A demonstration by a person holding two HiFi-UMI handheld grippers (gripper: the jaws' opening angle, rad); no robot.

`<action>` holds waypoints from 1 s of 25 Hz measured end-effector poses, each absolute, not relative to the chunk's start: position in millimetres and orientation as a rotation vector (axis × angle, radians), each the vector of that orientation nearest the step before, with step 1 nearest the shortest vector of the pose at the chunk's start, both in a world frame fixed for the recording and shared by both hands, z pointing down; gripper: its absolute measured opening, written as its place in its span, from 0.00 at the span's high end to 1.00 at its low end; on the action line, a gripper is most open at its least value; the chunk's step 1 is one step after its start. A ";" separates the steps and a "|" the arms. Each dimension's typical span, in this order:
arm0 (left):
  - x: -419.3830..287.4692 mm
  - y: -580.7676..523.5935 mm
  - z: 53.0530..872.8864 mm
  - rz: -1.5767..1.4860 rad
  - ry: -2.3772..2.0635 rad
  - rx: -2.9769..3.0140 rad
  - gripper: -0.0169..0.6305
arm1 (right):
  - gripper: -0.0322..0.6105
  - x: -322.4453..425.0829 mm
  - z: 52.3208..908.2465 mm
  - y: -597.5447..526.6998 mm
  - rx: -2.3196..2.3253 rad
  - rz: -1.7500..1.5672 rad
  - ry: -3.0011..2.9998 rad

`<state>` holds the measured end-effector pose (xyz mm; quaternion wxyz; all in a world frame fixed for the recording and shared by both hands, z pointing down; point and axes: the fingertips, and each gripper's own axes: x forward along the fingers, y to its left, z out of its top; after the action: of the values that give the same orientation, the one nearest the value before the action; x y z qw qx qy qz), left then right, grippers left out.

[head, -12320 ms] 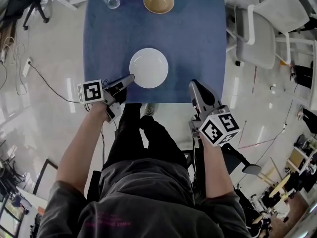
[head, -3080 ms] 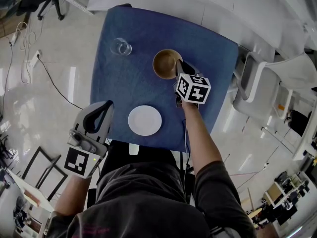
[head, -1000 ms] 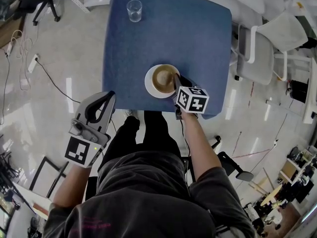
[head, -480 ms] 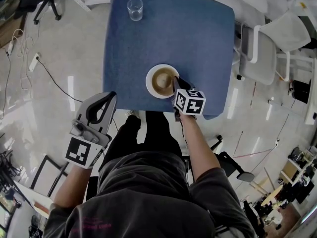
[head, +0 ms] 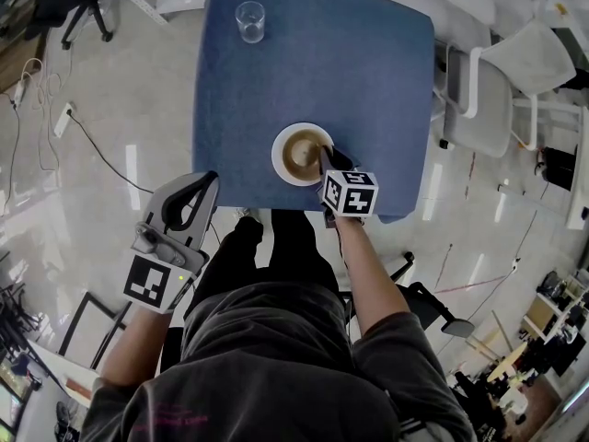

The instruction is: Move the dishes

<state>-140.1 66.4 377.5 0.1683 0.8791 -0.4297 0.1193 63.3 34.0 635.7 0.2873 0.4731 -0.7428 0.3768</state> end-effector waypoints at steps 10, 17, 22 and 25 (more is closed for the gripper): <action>-164.3 78.1 369.4 0.309 -1.196 2.547 0.97 | 0.84 69.9 603.2 33.3 1.382 0.947 -1.984; -170.6 83.0 334.3 0.233 -1.167 2.664 0.97 | 0.84 67.8 521.1 40.5 1.509 0.827 -2.073; -169.3 83.2 316.7 0.220 -1.168 2.694 0.97 | 0.84 56.3 460.2 47.2 1.535 0.746 -2.176; -163.5 82.8 307.4 0.219 -1.161 2.704 0.97 | 0.84 50.0 429.3 50.3 1.533 0.711 -2.241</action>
<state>-163.5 82.8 307.4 0.0952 0.9121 -0.3918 0.0740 50.0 50.3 429.3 0.1666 0.5386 -0.7873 0.2497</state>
